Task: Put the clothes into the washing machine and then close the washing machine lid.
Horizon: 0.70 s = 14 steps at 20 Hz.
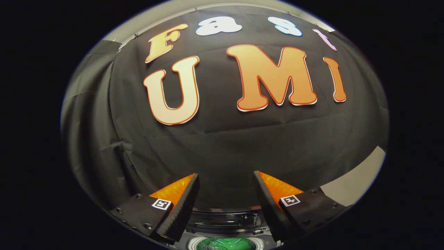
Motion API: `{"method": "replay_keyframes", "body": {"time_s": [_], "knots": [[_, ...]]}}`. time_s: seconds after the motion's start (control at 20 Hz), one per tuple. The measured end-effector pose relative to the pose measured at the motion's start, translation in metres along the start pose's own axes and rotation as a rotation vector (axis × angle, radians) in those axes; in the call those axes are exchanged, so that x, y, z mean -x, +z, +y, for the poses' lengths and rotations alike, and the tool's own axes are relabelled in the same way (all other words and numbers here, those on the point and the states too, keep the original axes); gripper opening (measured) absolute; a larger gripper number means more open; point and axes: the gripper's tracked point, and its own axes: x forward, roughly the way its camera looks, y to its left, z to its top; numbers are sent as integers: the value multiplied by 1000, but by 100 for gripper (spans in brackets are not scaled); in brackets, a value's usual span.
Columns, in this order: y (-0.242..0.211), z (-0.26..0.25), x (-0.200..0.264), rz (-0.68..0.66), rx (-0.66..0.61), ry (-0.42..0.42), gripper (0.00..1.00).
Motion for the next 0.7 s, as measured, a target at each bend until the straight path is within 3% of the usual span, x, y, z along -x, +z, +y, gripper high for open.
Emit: {"method": "replay_keyframes", "body": {"time_s": [0.45, 0.7], "knots": [[-62, -13, -46, 116, 75, -41, 98], [-64, -16, -45, 91, 88, -34, 99]]}}
